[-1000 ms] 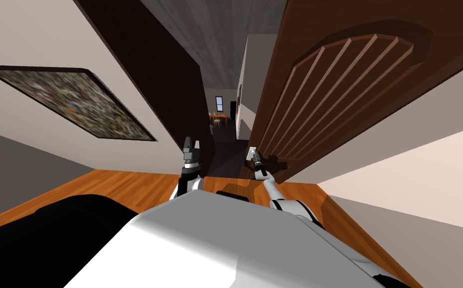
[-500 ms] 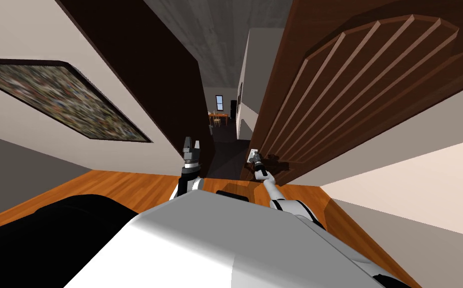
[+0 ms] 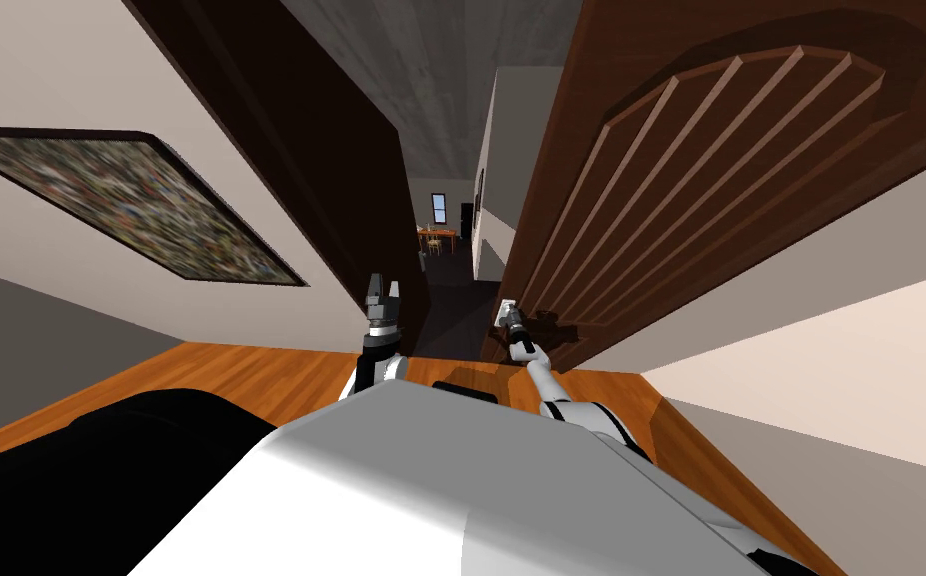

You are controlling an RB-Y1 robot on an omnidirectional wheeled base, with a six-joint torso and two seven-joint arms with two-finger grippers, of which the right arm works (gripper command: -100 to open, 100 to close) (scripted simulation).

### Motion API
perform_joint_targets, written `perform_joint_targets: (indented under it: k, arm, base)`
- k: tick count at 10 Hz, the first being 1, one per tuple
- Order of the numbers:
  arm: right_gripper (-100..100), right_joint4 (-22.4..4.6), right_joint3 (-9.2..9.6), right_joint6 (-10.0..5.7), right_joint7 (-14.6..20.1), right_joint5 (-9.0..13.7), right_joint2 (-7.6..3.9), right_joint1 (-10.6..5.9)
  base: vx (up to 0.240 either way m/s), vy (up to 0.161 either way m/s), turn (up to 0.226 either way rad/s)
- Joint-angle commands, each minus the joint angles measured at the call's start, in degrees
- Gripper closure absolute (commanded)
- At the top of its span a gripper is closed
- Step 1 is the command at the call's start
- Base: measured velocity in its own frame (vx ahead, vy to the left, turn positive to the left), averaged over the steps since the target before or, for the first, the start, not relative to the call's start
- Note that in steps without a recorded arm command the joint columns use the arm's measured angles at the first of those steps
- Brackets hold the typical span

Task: Push the door open

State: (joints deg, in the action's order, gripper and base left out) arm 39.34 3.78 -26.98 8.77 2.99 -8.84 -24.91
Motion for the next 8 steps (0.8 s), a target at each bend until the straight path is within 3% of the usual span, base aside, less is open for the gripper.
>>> perform_joint_targets:
  k: [1,8]
  arm:
    - [100,-0.54,-0.74,-0.36,-0.20,0.22,-0.41,-0.48]
    - [100,-1.31,-4.62,-0.44,-1.77,1.31,-1.54,-0.31]
  base:
    - [0.135,0.089,-0.047]
    - [0.179,0.088,-0.045]
